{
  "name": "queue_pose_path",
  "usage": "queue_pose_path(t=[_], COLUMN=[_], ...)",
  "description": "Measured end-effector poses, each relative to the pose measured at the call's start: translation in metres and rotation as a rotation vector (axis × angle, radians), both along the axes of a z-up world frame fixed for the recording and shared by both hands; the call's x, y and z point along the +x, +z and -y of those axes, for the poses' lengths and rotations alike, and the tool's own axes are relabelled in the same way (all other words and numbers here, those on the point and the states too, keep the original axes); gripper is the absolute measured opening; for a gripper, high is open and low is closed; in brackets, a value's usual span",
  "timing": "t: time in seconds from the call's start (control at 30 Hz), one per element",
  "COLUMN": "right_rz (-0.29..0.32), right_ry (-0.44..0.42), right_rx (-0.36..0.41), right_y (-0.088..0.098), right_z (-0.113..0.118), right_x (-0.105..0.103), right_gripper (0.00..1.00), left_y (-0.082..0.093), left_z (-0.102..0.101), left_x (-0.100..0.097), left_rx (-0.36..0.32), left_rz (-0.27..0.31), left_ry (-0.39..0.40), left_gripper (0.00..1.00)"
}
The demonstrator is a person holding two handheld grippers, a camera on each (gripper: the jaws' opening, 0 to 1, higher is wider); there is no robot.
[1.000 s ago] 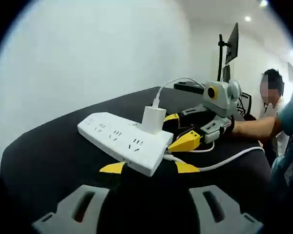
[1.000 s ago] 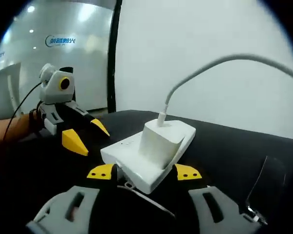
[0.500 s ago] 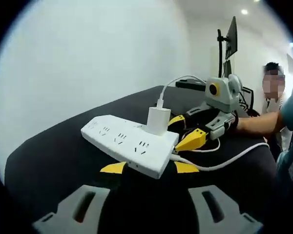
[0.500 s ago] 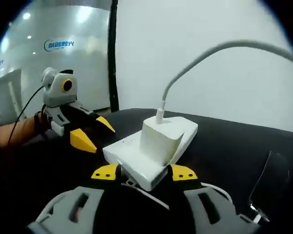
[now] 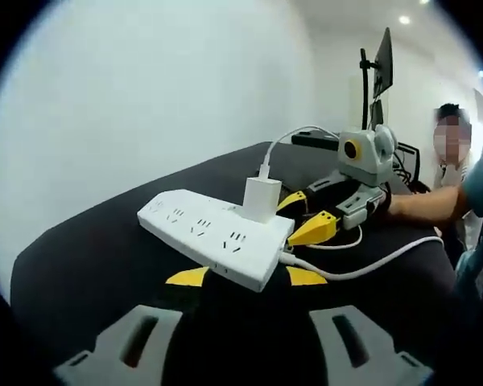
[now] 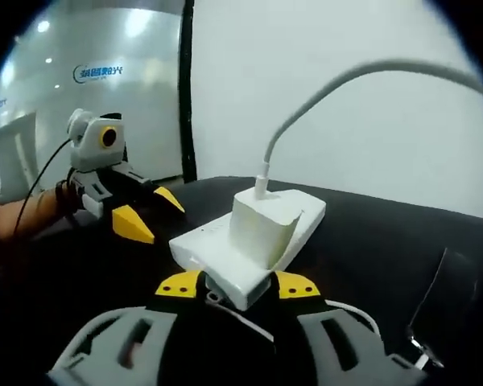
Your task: Connect the charging cable to the phone, plug the charger into the socket, and turn on the power strip switch to charge the phone.
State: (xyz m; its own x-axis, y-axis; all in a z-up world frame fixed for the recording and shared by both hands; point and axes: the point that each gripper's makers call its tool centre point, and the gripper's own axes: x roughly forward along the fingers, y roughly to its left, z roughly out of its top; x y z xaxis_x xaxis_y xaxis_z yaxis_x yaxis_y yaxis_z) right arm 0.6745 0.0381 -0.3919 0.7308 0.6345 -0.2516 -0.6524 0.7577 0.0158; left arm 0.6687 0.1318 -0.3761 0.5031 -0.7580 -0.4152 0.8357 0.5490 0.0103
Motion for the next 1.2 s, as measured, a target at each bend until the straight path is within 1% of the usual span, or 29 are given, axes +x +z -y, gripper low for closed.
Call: queue_pose_path(t=[0.03,0.07,0.1,0.13,0.2,0.27,0.3,0.33,0.37,0.4,0.43,0.47,0.5,0.57,0.6,0.67,0.7,0.73,0.77,0.8,0.83,0.9,0.93,0.97,1.0,1.07,1.13,1.2], right_rz=[0.007,0.028,0.052,0.053,0.053,0.088,0.1,0.099,0.1,0.101,0.106,0.121,0.124,0.131,0.142,0.133,0.122,0.099,0.087,0.08,0.074,0.077,0.074,0.053,0.047,0.034,0.043,0.035], right_ry=[-0.005,-0.007,-0.005,-0.013,-0.012,-0.018,-0.01,-0.004,0.024,0.043,0.06,0.092,0.098,0.124,0.147,0.164,0.177,0.191,0.182,0.182,0.179,0.171,0.169,0.158,0.156,0.148,0.136,0.117], right_rx=[-0.006,-0.003,0.034,0.059,0.068,0.065,0.081,0.093,0.111,0.113,0.106,0.083,0.077,0.084,0.09,0.073,0.074,0.079,0.081,0.076,0.068,0.067,0.066,0.067,0.066,0.05,0.034,0.026], right_y=[0.001,0.004,0.012,0.017,0.025,0.037,0.046,0.052,0.062,0.067,0.071,0.076,0.079,0.087,0.09,0.089,0.088,0.087,0.087,0.086,0.086,0.084,0.083,0.079,0.077,0.071,0.067,0.062], right_z=[0.001,0.002,0.001,0.005,0.01,0.017,0.02,0.022,0.022,0.021,0.022,0.024,0.027,0.036,0.04,0.049,0.052,0.055,0.064,0.07,0.081,0.095,0.1,0.11,0.119,0.137,0.155,0.174], right_x=[-0.002,-0.004,-0.006,-0.006,-0.014,-0.024,-0.032,-0.037,-0.048,-0.055,-0.063,-0.075,-0.083,-0.101,-0.116,-0.134,-0.141,-0.148,-0.155,-0.161,-0.167,-0.175,-0.182,-0.187,-0.188,-0.195,-0.202,-0.206], right_gripper=[0.3,0.3,0.3,0.32,0.35,0.37,0.37,0.37,0.37,0.37,0.37,0.38,0.39,0.4,0.4,0.41,0.45,0.48,0.51,0.53,0.54,0.57,0.6,0.63,0.68,0.75,0.79,0.82], left_y=[0.0,0.002,0.004,0.005,0.008,0.01,0.013,0.016,0.019,0.022,0.023,0.027,0.03,0.034,0.038,0.045,0.049,0.051,0.052,0.053,0.053,0.052,0.051,0.049,0.047,0.04,0.031,0.025], left_z=[-0.001,-0.002,-0.003,-0.004,-0.004,-0.004,-0.004,-0.004,-0.004,-0.004,-0.003,-0.006,-0.009,-0.006,-0.002,-0.001,0.004,0.008,0.012,0.016,0.022,0.028,0.03,0.035,0.038,0.044,0.05,0.054], left_x=[-0.002,-0.005,-0.006,-0.009,-0.021,-0.035,-0.044,-0.049,-0.056,-0.063,-0.07,-0.076,-0.078,-0.092,-0.099,-0.103,-0.11,-0.115,-0.119,-0.126,-0.134,-0.142,-0.145,-0.15,-0.153,-0.159,-0.165,-0.169], left_rx=[0.004,-0.002,-0.005,-0.008,-0.01,0.0,0.001,0.001,0.001,0.001,0.001,0.007,0.01,0.011,0.005,-0.006,-0.018,-0.024,-0.026,-0.027,-0.024,-0.013,-0.015,-0.029,-0.034,-0.039,-0.036,-0.03], left_rz=[-0.005,-0.016,-0.02,-0.025,-0.038,-0.036,-0.024,-0.016,-0.007,-0.004,-0.002,0.004,0.008,0.009,0.011,0.014,0.013,0.009,0.005,0.0,-0.005,-0.006,-0.011,-0.025,-0.034,-0.062,-0.072,-0.074], left_ry=[0.005,0.008,0.007,0.01,0.016,0.023,0.024,0.026,0.029,0.033,0.035,0.034,0.038,0.046,0.05,0.053,0.051,0.053,0.053,0.052,0.048,0.041,0.036,0.031,0.024,0.01,-0.002,0.001], left_gripper=[0.31,0.31,0.31,0.31,0.31,0.31,0.31,0.31,0.31,0.31,0.31,0.31,0.31,0.31,0.31,0.31,0.32,0.33,0.35,0.36,0.4,0.45,0.49,0.53,0.57,0.67,0.75,0.78])
